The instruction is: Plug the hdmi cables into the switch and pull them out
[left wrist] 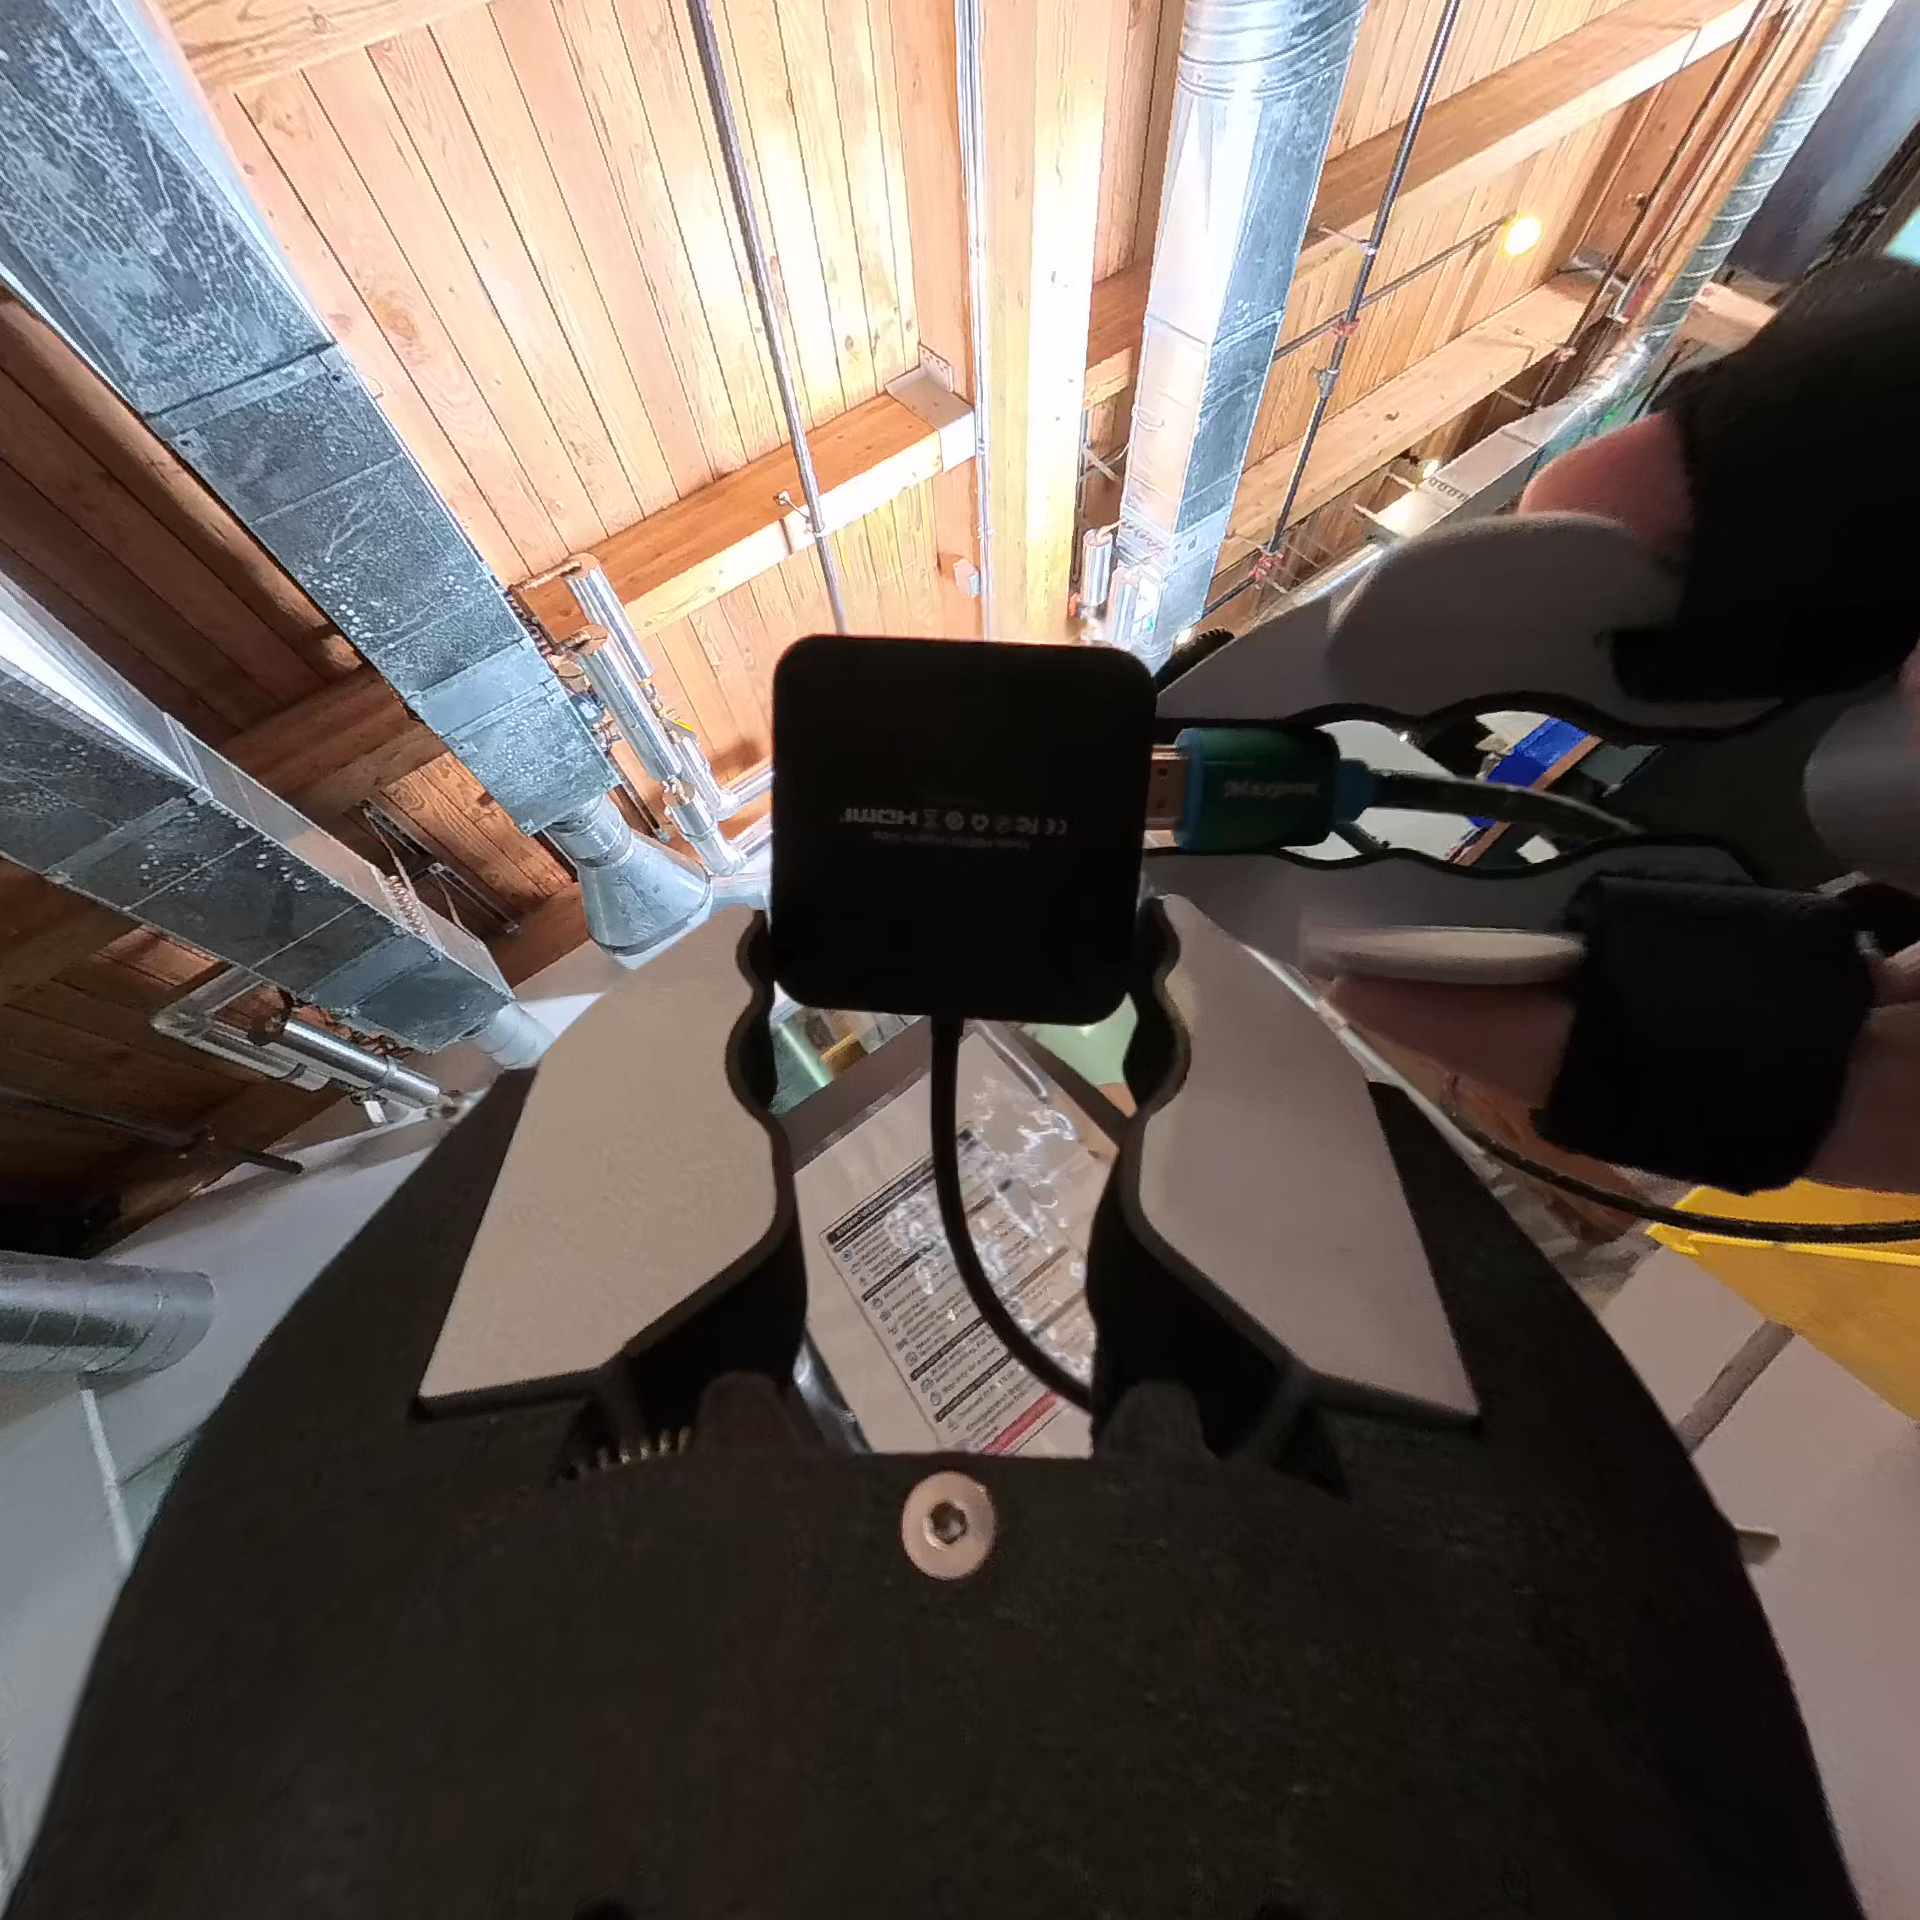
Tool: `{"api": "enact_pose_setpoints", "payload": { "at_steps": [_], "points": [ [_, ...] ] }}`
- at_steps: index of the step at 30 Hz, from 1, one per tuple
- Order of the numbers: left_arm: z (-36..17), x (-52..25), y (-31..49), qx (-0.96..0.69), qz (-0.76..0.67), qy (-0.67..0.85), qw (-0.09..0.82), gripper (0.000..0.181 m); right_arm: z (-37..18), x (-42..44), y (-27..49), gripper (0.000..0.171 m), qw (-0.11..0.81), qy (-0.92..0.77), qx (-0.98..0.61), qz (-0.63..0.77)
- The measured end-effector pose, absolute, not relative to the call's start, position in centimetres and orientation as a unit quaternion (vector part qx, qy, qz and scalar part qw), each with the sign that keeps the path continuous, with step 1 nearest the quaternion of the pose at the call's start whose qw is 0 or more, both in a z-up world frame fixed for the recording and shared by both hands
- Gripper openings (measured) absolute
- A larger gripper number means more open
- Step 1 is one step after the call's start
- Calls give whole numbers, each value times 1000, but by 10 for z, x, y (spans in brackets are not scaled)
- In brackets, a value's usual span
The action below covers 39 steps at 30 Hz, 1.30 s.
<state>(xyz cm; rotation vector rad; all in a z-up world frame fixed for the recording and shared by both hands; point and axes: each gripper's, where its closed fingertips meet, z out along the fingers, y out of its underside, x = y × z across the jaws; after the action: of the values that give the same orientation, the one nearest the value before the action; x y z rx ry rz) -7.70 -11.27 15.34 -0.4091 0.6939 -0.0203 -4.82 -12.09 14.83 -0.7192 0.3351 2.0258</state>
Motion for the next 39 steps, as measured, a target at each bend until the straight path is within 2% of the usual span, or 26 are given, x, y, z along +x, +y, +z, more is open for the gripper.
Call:
{"api": "enact_pose_setpoints", "payload": {
  "at_steps": [6, 12, 15, 21, 26, 39],
  "points": [
    [152, -75, -110, -212, -11, 338, 917, 65, 146, -47, -121, 22, 477, 137, -288, 819],
    [151, -73, -106, -233, 13, 332, 914, 65, 143, -50, -124, 23, 528, 119, -296, 787],
    [148, -72, -106, -220, 40, 339, 914, 66, 139, -44, -121, 22, 517, 140, -282, 796],
    [151, -78, -99, -240, -20, 355, 903, 66, 144, -58, -118, 22, 528, 68, -326, 781],
    [152, -79, -93, -255, -24, 348, 902, 65, 146, -62, -115, 23, 515, 38, -328, 791],
    [158, -84, -91, -266, -39, 341, 901, 66, 150, -72, -119, 22, 559, -67, -352, 748]
  ]
}}
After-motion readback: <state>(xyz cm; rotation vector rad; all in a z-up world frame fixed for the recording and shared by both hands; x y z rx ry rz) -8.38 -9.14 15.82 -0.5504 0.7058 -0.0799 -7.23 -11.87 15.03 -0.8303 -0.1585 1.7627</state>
